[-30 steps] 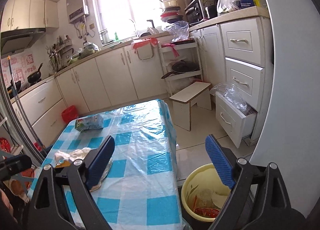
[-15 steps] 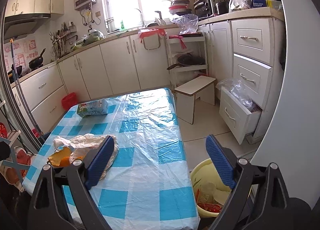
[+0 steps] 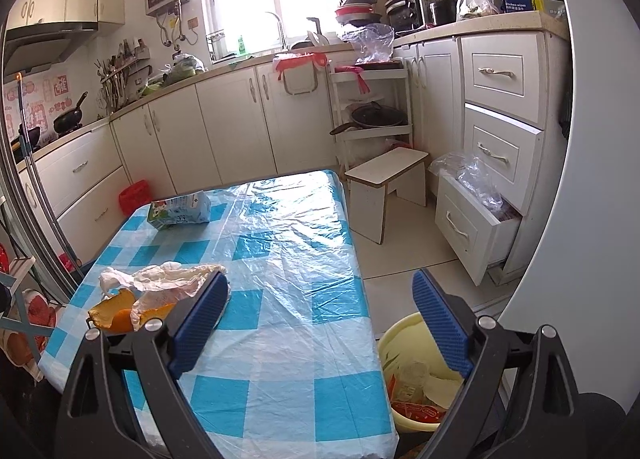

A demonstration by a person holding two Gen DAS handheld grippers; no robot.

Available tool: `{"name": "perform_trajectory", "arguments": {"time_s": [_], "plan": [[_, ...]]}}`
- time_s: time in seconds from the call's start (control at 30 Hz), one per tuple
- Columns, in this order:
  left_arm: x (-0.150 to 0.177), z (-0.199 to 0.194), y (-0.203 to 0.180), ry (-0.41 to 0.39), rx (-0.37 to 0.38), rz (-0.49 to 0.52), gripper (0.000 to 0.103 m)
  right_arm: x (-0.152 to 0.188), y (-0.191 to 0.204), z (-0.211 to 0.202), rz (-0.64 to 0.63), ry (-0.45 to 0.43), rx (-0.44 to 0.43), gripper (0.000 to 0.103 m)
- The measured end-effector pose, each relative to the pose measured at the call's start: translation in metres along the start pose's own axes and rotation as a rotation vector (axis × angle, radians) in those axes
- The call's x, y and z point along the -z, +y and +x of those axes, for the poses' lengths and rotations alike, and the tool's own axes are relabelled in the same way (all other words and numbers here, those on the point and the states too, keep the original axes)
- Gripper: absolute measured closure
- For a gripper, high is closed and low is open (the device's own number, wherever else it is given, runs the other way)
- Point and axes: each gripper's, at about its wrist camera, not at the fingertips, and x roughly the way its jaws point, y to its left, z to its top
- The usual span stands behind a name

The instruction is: Collect trash

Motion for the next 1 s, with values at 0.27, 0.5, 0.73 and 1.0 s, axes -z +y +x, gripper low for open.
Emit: {"name": "perform_trajectory", "arguments": {"time_s": [0.27,0.5,0.73,1.0], "plan": [[0.0016,-0.0005,0.002,0.002,-0.001,-0.009,0.012,-0.0005,-0.0012,0.0002,-0.001,0.003,0.001,0.013],[0.0017,-0.0009,0.0027,0.003,-0.001,-0.011,0.012,-0.0005,-0.0013,-0.0004,-0.001,0.0,0.0,0.013],[0.0018,-0.0004,0.0029,0.006,-0.001,-0.012,0.012,0.0001,-0.0028,0.0006,0.0,-0.001,-0.001,0.013],[0.0039,-0.0003,0.0041,0.011,-0.001,-0.014,0.012,-0.0002,-0.0043,0.0,0.002,-0.003,-0.001,0.013]]}}
